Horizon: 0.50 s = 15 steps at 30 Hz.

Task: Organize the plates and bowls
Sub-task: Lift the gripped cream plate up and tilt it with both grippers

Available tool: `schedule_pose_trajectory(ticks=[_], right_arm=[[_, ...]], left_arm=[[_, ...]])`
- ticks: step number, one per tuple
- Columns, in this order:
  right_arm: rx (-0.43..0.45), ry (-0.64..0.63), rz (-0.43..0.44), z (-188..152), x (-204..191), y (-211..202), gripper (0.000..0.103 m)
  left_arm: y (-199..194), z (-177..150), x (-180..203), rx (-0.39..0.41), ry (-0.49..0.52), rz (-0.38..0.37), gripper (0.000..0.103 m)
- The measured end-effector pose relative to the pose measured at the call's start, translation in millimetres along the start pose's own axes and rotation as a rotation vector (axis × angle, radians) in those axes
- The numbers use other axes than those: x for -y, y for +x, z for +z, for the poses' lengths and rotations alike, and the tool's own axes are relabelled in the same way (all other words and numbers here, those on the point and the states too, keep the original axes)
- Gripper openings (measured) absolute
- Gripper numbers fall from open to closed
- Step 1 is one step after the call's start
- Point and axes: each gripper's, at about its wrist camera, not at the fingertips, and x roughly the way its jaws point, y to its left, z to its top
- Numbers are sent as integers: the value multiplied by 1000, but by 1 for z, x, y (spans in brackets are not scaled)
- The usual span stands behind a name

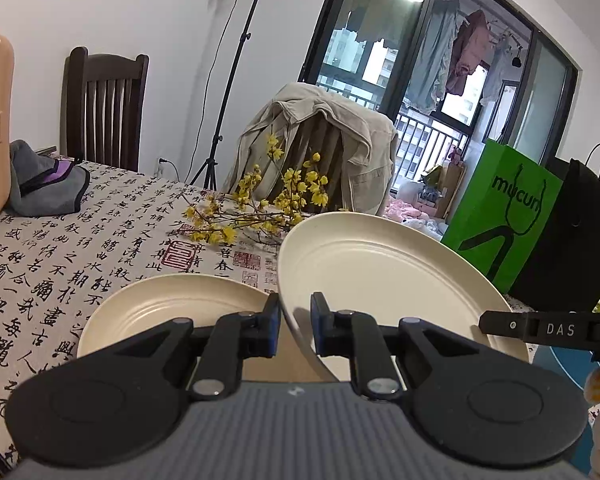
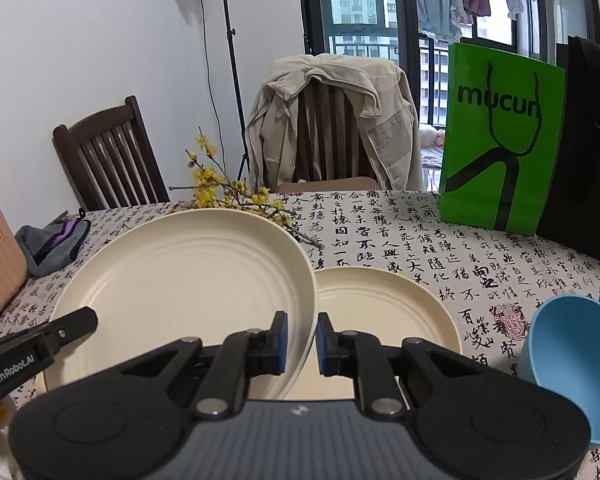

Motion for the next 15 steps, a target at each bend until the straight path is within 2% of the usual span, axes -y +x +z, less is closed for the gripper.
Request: schedule_pose_trajectory(ticks=[15], right_arm=[[25, 38, -13, -10, 25, -33, 14]], left_arm=[[-23, -5, 33, 21, 25, -18, 16]])
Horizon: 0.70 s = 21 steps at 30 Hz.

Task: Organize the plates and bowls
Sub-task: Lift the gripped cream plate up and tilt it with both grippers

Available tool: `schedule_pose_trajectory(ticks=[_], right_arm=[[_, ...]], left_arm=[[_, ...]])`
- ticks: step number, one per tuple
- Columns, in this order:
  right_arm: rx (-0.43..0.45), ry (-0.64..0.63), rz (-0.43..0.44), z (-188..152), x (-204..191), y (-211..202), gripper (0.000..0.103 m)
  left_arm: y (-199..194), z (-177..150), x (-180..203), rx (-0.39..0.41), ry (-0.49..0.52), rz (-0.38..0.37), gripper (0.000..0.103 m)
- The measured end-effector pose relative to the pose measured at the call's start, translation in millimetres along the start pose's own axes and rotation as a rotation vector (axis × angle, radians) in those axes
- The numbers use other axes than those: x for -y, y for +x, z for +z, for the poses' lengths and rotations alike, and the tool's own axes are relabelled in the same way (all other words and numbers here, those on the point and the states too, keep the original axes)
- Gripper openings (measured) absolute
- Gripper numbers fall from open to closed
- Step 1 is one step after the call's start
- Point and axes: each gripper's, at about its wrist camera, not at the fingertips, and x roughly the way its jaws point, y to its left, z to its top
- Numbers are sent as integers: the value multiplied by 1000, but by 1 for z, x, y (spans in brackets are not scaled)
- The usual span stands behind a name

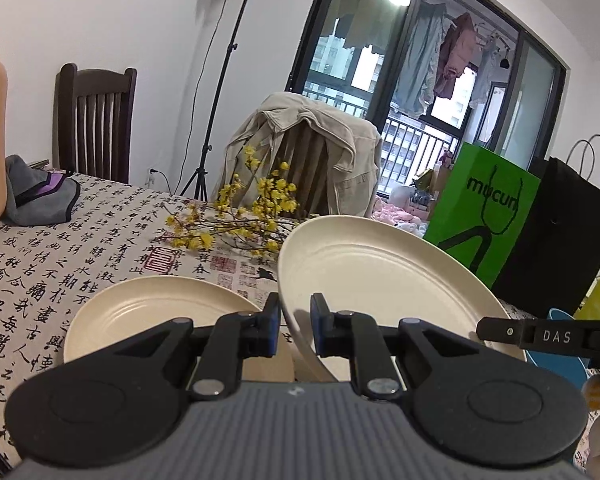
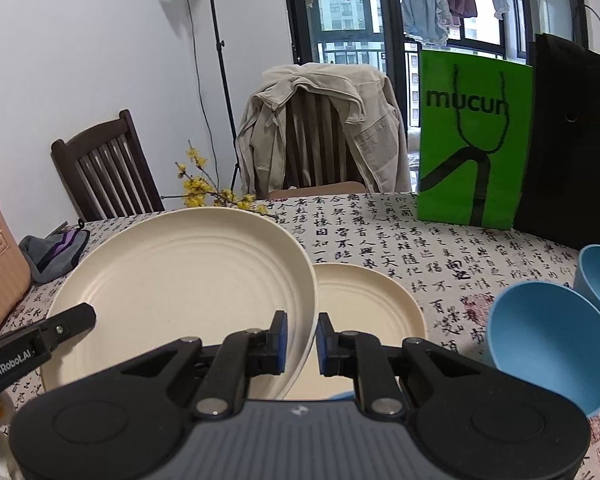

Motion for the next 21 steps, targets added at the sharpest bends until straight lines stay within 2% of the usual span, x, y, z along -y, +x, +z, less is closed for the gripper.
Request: schedule_pose_trajectory(ticks=[21], right_arm=[[50, 31, -5, -15, 27, -40, 14]], left_arm=[[-29, -11, 26, 22, 14, -32, 16]])
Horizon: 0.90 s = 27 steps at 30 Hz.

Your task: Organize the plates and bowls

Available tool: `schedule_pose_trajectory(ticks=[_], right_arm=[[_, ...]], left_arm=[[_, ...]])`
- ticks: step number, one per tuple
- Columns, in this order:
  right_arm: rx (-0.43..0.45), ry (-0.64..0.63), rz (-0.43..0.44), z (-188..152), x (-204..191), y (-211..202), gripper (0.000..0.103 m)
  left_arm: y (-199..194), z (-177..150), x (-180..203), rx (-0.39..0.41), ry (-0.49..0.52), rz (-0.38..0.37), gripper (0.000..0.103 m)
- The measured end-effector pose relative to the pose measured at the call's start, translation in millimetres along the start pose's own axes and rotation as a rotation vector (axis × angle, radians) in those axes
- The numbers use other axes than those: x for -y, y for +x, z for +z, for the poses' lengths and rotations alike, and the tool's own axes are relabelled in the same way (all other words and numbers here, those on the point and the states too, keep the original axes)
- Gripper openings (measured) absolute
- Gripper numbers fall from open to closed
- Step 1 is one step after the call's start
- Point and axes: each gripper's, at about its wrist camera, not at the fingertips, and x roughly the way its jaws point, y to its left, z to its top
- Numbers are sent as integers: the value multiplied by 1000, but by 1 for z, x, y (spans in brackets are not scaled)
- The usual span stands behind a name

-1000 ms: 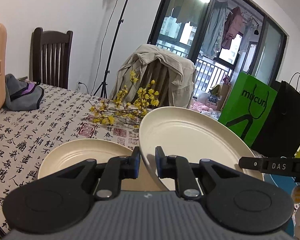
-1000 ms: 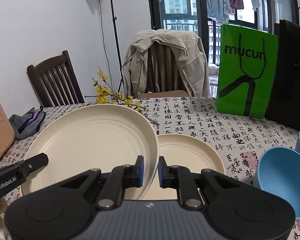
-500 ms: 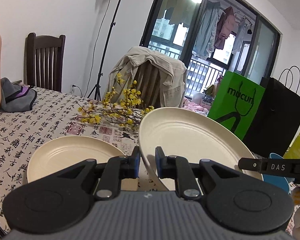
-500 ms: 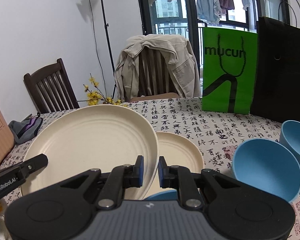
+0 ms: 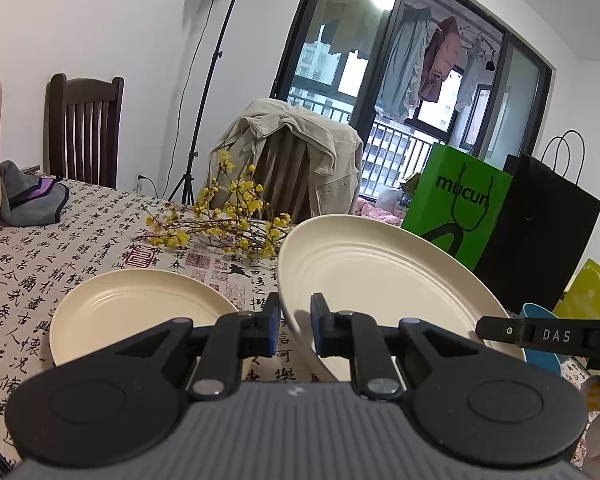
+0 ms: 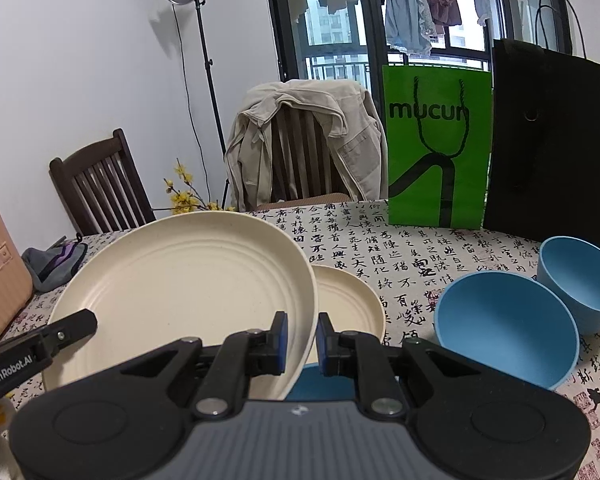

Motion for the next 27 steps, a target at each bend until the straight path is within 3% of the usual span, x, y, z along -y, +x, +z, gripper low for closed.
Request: schedule_pose_trajectory(ticks=[27], right_arm=[[71, 37, -17, -24, 38, -58, 14]], left_arm=[[-40, -17, 44, 38, 41, -51, 16]])
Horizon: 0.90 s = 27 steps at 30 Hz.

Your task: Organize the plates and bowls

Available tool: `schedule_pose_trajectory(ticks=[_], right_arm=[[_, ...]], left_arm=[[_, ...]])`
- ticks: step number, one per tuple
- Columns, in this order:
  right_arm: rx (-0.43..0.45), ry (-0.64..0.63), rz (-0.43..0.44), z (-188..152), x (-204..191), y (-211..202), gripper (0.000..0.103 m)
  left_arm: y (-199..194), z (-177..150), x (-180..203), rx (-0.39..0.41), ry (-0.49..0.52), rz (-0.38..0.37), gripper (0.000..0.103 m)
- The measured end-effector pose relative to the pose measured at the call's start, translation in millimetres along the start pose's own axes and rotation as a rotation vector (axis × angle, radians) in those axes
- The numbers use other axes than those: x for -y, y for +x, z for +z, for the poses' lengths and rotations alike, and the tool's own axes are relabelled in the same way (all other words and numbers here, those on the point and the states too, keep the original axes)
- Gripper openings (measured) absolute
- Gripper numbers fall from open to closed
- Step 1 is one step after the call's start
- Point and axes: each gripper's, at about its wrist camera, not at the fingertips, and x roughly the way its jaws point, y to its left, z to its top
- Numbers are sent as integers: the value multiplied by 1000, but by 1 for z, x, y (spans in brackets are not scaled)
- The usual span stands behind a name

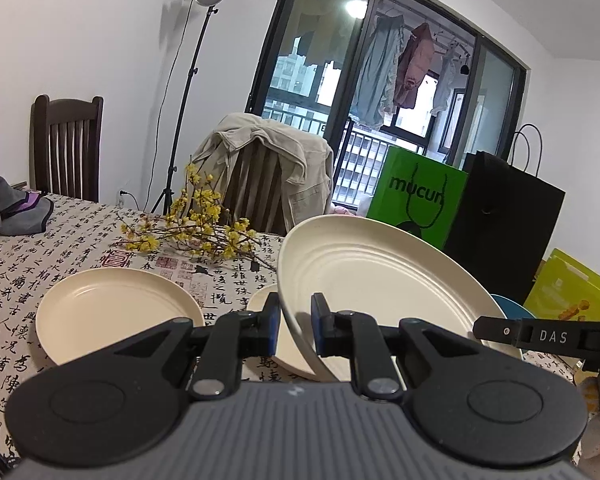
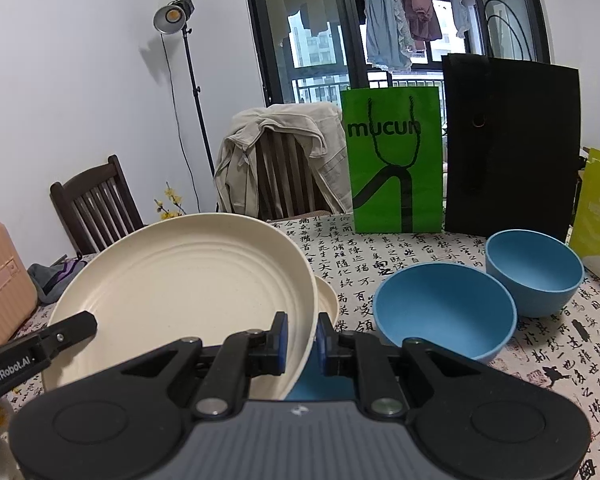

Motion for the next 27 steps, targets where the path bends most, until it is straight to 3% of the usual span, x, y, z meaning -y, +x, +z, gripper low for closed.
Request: schedule_pose_trajectory(ticks=[27], right_arm=[[40, 16, -16, -23, 26, -52, 14]], left_arm=[[-35, -20, 29, 6, 28, -47, 16]])
